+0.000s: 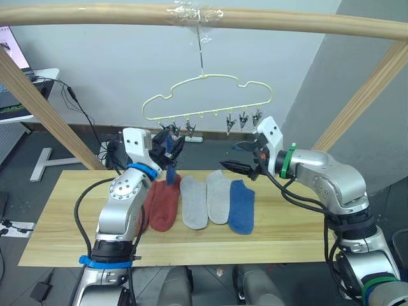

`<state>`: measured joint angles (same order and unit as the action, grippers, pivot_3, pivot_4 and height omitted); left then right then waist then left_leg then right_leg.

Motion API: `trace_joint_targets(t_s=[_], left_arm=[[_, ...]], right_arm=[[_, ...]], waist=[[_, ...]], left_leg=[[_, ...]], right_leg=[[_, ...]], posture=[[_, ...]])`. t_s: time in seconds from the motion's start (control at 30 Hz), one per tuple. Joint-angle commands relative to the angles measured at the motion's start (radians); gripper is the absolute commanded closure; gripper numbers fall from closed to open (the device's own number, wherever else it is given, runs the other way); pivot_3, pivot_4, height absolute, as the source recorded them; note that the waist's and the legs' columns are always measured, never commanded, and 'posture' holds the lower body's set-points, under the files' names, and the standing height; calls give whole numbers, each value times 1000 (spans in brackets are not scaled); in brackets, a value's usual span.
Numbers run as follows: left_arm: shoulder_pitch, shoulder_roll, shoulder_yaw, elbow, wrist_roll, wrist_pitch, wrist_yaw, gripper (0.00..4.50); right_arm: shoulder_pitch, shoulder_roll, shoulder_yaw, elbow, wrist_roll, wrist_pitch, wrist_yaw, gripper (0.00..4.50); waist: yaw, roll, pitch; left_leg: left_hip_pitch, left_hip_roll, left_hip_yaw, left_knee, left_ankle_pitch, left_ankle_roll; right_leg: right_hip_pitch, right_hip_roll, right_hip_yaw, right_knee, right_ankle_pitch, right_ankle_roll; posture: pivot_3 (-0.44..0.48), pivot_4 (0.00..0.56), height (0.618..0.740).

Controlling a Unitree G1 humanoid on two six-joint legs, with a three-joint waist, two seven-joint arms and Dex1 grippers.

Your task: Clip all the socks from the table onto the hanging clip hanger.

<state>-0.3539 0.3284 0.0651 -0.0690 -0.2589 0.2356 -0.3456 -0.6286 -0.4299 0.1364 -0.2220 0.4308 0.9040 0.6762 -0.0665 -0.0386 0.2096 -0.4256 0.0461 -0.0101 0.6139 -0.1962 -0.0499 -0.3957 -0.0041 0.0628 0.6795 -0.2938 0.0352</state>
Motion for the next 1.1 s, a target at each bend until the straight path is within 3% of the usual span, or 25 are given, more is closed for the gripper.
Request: trace_joint_targets(t_s=[0.03, 0.53, 0.9, 1.03, 1.1], left_arm=[[-10, -6, 14, -30, 10, -25, 7, 1836], [70, 31, 10, -212, 49, -10, 10, 1836], [139, -21, 4, -211, 29, 25, 24, 1836], [130, -30, 10, -183, 34, 25, 32, 2597], [117, -31, 11, -172, 32, 24, 33, 2597]], right_arm=[[-15, -13, -32, -44, 23, -5, 8, 0], [-13, -13, -44, -41, 43, -5, -3, 0], [-1, -37, -63, -106, 88, -66, 80, 0], [-6, -41, -67, -121, 96, -85, 91, 0], [-7, -43, -65, -126, 98, -91, 97, 0]], waist=[[-2, 0, 0], [-14, 0, 0], [-15, 0, 0], [-15, 0, 0], [-15, 0, 0]], left_leg=[[0, 0, 0, 0, 0, 0], [0, 0, 0, 0, 0, 0], [0, 0, -1, 1, 0, 0], [0, 0, -1, 1, 0, 0], [0, 0, -1, 1, 0, 0]], right_leg=[[0, 0, 0, 0, 0, 0], [0, 0, 0, 1, 0, 0], [0, 0, 0, 1, 0, 0], [0, 0, -1, 1, 0, 0], [0, 0, -1, 1, 0, 0]], posture=[[-106, 189, 740], [-98, 194, 740], [-101, 191, 740], [-104, 189, 740], [-104, 189, 740]])
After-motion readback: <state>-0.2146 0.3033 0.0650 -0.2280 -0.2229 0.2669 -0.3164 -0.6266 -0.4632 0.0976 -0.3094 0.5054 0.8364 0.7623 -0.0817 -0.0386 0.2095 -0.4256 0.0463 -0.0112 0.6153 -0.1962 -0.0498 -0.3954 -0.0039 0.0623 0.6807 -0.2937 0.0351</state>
